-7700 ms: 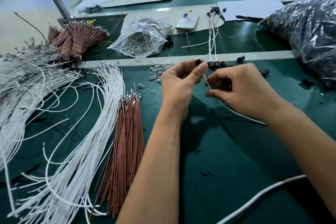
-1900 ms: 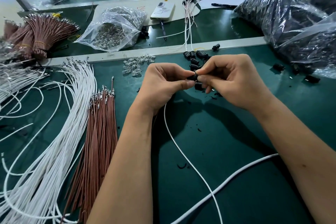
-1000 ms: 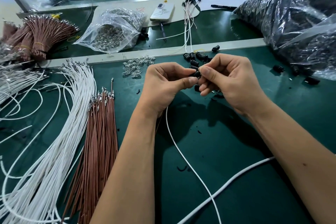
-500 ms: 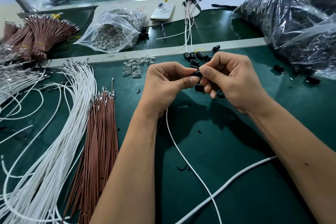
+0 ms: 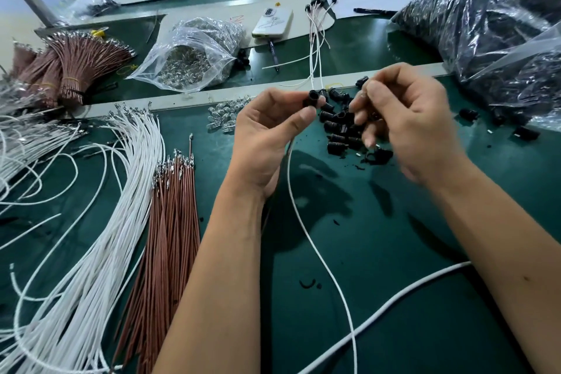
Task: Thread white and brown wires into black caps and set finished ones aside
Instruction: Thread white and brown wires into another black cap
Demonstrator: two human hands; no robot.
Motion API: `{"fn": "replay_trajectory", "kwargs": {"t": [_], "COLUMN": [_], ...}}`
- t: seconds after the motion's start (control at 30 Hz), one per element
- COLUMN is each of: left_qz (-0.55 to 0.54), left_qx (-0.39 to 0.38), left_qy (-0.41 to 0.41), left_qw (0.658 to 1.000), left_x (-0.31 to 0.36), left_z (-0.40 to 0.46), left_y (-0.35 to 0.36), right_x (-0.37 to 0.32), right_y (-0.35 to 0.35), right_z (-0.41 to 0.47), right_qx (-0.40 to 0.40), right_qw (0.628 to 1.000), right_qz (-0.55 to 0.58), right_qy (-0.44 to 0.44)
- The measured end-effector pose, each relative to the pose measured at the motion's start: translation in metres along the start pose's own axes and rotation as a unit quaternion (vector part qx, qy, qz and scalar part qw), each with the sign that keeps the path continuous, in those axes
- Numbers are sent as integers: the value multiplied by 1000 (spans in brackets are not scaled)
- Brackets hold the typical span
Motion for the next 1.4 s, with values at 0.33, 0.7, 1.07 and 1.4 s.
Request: {"fn": "replay_trajectory", "kwargs": {"t": [0.33, 0.7, 1.07, 1.4], "left_qz": [-34, -3, 17, 7], "left_qx": [-89, -152, -86, -45], "left_qy": [22, 41, 74, 75], "left_qw": [995, 987, 993, 996], "left_x": [5, 19, 30, 26], "left_z": [-1, -6, -4, -4], "left_y": [29, 41, 29, 26], "right_x": [-12, -40, -48, -41], "right_y": [41, 36, 49, 56], "right_z": [-14, -23, -26, -26], "right_qx": [-74, -15, -27, -38], "right_qw": [981, 946, 903, 902], "right_qz": [-169, -272, -357, -366], "right_qy": [-59, -178, -236, -225]}}
Point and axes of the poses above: each hand's wrist, its own z-axis towards the middle knuckle, its own y-axis out of the palm, x = y × z, the point moved 9 cm from there along z, towards the middle knuckle, and after that the axes turned 4 degrees about -x, right-handed, at the moved point
